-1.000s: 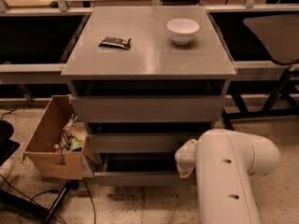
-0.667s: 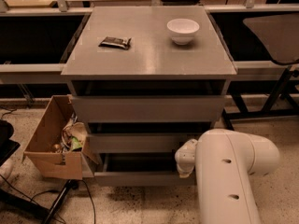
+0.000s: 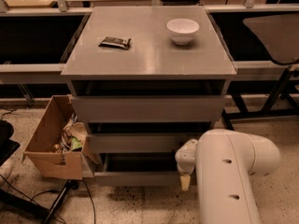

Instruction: Open bottom drawer

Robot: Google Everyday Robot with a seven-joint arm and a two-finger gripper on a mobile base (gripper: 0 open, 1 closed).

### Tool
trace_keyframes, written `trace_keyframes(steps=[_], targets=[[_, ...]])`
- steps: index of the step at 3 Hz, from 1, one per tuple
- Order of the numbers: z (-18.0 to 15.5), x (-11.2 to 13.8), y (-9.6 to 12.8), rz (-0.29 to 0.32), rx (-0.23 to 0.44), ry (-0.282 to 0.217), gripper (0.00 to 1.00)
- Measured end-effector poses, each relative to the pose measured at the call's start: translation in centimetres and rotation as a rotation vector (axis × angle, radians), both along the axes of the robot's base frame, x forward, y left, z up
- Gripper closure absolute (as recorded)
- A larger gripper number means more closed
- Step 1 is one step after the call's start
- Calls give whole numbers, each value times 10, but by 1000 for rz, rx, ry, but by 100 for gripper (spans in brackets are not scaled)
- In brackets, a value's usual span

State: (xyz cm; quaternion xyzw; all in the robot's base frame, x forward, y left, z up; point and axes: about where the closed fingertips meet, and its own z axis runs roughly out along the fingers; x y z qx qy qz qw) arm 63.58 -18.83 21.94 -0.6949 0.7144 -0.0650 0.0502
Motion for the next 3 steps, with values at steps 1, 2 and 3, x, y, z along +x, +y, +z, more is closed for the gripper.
trace_keyframes(steps=[1,2,3], targets=[[0,0,0,0,0,0,0],[-10,-11,-6,-6,-7,34,0],[-30,-62,-16,-7,-4,143,14]])
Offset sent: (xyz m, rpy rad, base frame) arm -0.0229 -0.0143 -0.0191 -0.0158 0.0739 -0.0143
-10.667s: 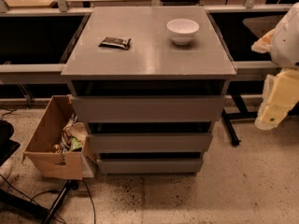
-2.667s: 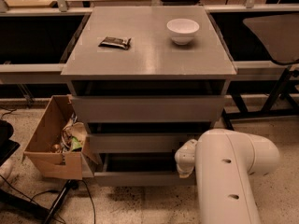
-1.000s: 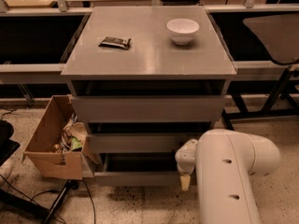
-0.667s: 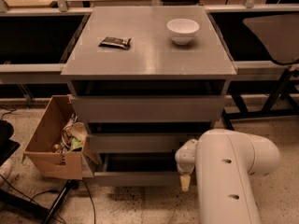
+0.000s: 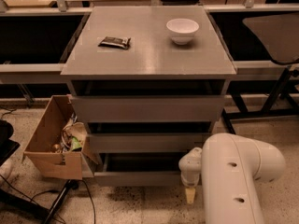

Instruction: Open bottom drawer

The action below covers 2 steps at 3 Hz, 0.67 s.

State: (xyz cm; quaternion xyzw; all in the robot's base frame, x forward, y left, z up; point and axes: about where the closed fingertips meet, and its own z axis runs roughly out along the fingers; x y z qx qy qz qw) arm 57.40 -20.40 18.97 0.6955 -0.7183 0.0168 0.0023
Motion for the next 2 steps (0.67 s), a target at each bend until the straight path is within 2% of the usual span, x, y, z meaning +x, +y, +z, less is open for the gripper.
trace_keyframes(steps=[1,2], targets=[[-5,-27,6,28,-7,61,37],[-1,-54,17,67,-47,119,60]])
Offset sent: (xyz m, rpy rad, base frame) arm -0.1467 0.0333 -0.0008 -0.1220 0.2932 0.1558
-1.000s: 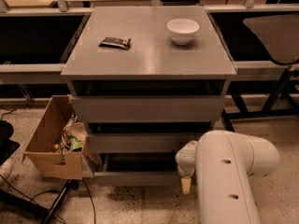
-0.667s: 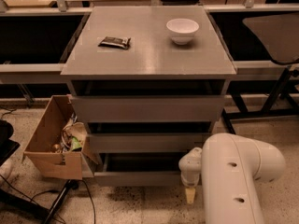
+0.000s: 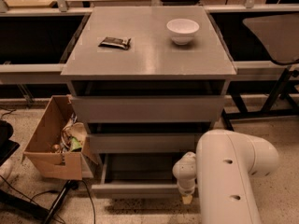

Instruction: Open bottom drawer

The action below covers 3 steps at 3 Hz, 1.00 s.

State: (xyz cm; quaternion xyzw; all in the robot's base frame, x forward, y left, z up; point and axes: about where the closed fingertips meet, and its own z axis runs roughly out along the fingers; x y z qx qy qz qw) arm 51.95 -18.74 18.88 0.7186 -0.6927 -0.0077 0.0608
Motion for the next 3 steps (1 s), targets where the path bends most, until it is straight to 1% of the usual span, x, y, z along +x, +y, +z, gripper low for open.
trace_keyframes(steps=[1,2,3], targets=[[2,0,0,0,0,0,84],[2,0,0,0,0,0,100],[2,0,0,0,0,0,100]])
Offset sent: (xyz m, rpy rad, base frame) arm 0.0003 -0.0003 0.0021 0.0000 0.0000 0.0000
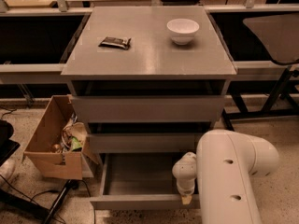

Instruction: Open bottom drawer

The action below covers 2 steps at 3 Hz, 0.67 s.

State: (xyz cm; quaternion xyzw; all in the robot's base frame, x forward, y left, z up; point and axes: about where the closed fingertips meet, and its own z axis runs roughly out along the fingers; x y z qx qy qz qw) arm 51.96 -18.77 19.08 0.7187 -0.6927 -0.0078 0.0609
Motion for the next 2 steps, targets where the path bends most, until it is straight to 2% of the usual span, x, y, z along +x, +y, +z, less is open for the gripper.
trace_keyframes(steps=[2], targets=[[-4,-23,5,11,15,42,100]])
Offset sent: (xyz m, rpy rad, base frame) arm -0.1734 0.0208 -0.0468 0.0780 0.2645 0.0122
